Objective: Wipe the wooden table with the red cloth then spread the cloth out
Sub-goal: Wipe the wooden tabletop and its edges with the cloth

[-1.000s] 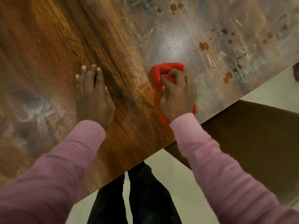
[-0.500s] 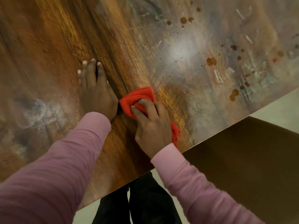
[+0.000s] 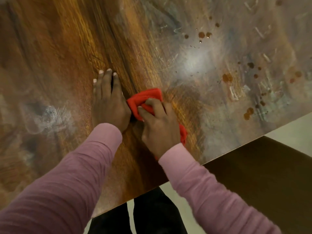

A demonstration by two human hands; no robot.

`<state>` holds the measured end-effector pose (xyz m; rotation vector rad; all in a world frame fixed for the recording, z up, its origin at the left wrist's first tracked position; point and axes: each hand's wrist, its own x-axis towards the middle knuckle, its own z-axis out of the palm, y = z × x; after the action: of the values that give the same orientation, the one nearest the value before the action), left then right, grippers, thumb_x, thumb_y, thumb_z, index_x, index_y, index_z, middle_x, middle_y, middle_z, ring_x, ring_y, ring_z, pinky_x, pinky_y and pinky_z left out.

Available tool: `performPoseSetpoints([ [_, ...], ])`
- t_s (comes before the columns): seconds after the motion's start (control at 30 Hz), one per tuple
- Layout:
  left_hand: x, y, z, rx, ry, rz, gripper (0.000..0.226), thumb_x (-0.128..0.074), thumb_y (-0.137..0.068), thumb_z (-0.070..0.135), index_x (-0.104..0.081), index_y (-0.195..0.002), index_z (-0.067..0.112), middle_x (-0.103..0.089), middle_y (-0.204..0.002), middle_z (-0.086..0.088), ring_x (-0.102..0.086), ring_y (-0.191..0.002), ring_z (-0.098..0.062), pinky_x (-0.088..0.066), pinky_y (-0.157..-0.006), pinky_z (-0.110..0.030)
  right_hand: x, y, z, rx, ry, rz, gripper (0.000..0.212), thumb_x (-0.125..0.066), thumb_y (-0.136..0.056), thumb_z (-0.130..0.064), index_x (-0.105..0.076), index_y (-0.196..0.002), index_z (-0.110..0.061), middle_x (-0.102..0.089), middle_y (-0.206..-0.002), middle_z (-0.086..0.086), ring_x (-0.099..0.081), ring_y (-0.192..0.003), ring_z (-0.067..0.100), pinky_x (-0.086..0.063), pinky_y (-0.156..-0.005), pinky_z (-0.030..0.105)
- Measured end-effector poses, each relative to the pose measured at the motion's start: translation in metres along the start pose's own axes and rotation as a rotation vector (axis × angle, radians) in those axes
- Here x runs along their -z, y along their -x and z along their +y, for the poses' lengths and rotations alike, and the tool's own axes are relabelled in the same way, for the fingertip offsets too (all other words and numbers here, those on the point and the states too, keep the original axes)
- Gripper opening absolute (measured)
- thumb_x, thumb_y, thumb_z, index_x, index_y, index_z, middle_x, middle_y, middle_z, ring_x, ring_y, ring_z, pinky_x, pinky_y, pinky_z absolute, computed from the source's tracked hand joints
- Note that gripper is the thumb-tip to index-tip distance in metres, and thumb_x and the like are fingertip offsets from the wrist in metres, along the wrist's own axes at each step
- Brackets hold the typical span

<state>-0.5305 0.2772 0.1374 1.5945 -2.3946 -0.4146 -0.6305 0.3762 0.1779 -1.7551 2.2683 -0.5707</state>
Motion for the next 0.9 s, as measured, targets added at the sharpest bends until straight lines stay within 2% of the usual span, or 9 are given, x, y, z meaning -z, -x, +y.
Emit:
performPoseSetpoints([
  [0.07,0.000,0.000,-0.001,0.000,-0.013,-0.009,0.051,-0.029,-0.098,0.014,-0.028,-0.145,-0.003,-0.023,-0.155,-0.018,-0.011,-0.146,-0.033,-0.006,-0.120,-0.043,0.010,-0.019,0.024,-0.102,0.077,0.035,0.036,-0.048,-0.079,-0.013,-0.071,-0.106,-0.010,-0.060,-0.118,0.012,-0.051,-0.098,0.036,-0.044,-0.083,0.038],
  [0.17,-0.001,0.000,0.001,-0.006,-0.012,-0.026,0.052,-0.026,-0.098,0.017,-0.027,-0.146,-0.002,-0.022,-0.155,-0.017,-0.010,-0.146,-0.032,-0.004,-0.120,-0.042,0.023,-0.058,0.055,-0.380,0.143,0.117,0.032,-0.055,-0.081,-0.008,-0.071,-0.108,-0.016,-0.055,-0.123,0.007,-0.045,-0.106,0.033,-0.033,-0.086,0.029],
  [0.23,-0.001,-0.002,0.002,-0.008,-0.003,-0.028,0.051,-0.027,-0.098,0.016,-0.027,-0.146,-0.001,-0.023,-0.155,-0.017,-0.010,-0.146,-0.032,-0.004,-0.120,-0.042,0.020,-0.068,0.047,-0.450,0.120,0.156,0.031,-0.055,-0.081,-0.008,-0.072,-0.105,-0.016,-0.054,-0.122,0.006,-0.044,-0.107,0.032,-0.037,-0.088,0.033],
  [0.3,0.000,-0.002,0.003,-0.002,-0.002,-0.028,0.052,-0.029,-0.096,0.015,-0.028,-0.145,-0.002,-0.024,-0.154,-0.018,-0.012,-0.145,-0.033,-0.005,-0.120,-0.043,0.007,-0.060,0.024,-0.349,0.077,0.118,0.032,-0.055,-0.078,-0.007,-0.072,-0.104,-0.014,-0.056,-0.120,0.007,-0.046,-0.105,0.033,-0.042,-0.089,0.038],
  [0.43,0.004,-0.002,0.003,0.012,0.040,-0.038,0.058,-0.026,-0.092,0.021,-0.032,-0.143,-0.005,-0.026,-0.153,-0.022,-0.016,-0.144,-0.037,-0.006,-0.120,-0.043,-0.010,-0.036,-0.007,0.015,0.008,-0.017,0.036,-0.050,-0.076,-0.010,-0.072,-0.104,-0.010,-0.061,-0.118,0.011,-0.052,-0.094,0.035,-0.046,-0.082,0.040],
  [0.5,0.005,0.000,0.002,0.005,0.028,-0.033,0.055,-0.030,-0.092,0.017,-0.032,-0.143,-0.004,-0.024,-0.154,-0.022,-0.016,-0.144,-0.037,-0.007,-0.120,-0.043,-0.005,-0.046,0.007,0.032,0.069,-0.015,0.035,-0.053,-0.077,-0.009,-0.071,-0.106,-0.009,-0.062,-0.117,0.012,-0.053,-0.095,0.037,-0.048,-0.082,0.041],
  [0.7,0.006,-0.002,0.004,0.000,0.026,-0.050,0.056,-0.023,-0.093,0.019,-0.031,-0.144,-0.003,-0.025,-0.154,-0.020,-0.016,-0.144,-0.034,-0.005,-0.119,-0.041,0.010,-0.106,0.040,-0.463,0.118,0.174,0.031,-0.054,-0.083,-0.009,-0.070,-0.108,-0.017,-0.053,-0.123,0.006,-0.043,-0.109,0.031,-0.045,-0.091,0.042],
  [0.77,0.006,-0.002,0.005,0.009,0.035,-0.072,0.055,-0.027,-0.093,0.017,-0.032,-0.144,-0.003,-0.026,-0.153,-0.021,-0.017,-0.144,-0.035,-0.006,-0.119,-0.042,0.000,-0.102,0.021,-0.389,0.115,0.169,0.031,-0.054,-0.080,-0.009,-0.071,-0.104,-0.016,-0.056,-0.119,0.007,-0.046,-0.105,0.032,-0.044,-0.089,0.040],
  [0.9,0.010,-0.004,0.006,0.013,0.117,-0.078,0.052,-0.037,-0.095,0.014,-0.033,-0.143,-0.005,-0.026,-0.153,-0.023,-0.018,-0.144,-0.038,-0.007,-0.119,-0.044,-0.015,-0.081,-0.007,0.004,0.058,0.026,0.035,-0.054,-0.074,-0.008,-0.072,-0.105,-0.010,-0.062,-0.117,0.012,-0.053,-0.098,0.038,-0.048,-0.087,0.040],
])
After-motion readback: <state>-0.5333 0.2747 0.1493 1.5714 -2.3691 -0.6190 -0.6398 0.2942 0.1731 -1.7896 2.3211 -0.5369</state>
